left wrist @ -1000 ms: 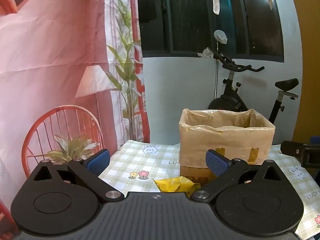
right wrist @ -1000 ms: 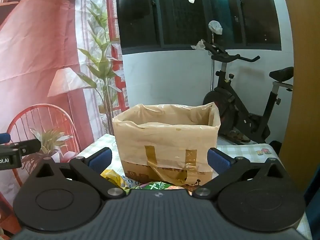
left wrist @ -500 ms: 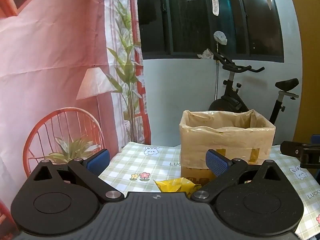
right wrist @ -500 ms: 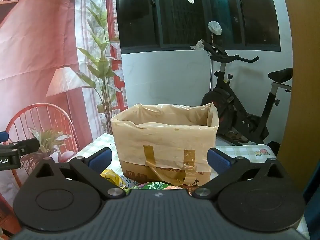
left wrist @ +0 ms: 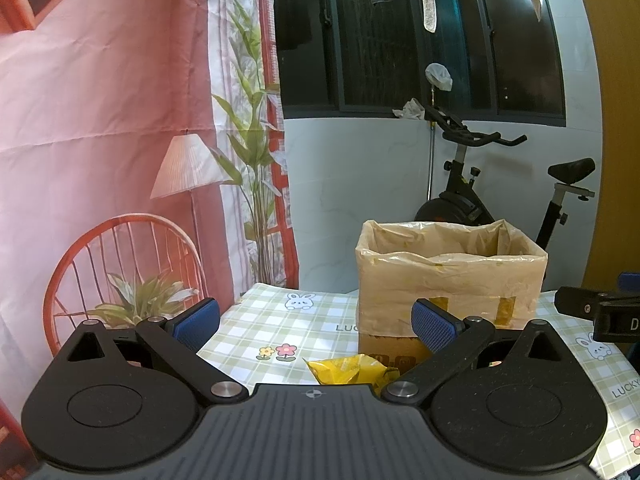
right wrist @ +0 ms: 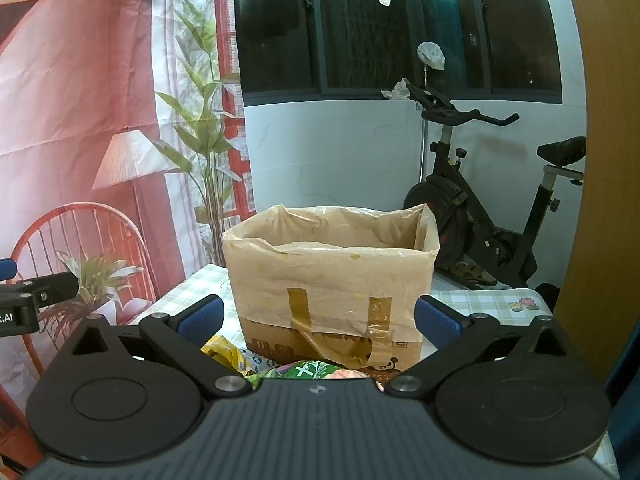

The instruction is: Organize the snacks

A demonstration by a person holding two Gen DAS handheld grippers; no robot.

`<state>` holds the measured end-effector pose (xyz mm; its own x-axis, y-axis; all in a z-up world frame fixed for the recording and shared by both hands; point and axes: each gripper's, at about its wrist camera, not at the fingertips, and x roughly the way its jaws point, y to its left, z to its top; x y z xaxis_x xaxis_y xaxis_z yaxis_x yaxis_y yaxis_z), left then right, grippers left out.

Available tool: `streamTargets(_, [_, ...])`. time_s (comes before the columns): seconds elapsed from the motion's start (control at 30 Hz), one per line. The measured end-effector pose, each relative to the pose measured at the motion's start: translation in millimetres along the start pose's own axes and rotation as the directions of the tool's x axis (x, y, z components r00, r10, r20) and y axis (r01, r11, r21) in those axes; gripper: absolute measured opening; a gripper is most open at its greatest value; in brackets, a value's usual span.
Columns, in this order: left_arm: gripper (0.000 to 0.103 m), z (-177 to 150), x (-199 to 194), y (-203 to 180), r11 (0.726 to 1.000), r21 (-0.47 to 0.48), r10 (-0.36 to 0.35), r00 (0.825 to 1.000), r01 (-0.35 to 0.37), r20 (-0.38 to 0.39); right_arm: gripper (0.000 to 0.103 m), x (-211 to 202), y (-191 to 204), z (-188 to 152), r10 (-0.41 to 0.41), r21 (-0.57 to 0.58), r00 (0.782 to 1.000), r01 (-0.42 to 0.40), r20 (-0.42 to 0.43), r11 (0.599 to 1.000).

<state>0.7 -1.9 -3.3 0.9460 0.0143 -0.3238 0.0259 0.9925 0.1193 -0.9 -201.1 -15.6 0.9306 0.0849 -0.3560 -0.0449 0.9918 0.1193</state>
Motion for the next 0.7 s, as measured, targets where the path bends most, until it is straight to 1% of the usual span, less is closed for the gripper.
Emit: streamTargets(0.7, [0.103, -2.6, -2.4, -0.3, 1.0, -0.013, -0.014, 1.0, 0.014, -0.011, 0.103, 1.1, 0.8, -3.4, -0.002, -0.001, 1.0, 0.002, -0.003, 1.0])
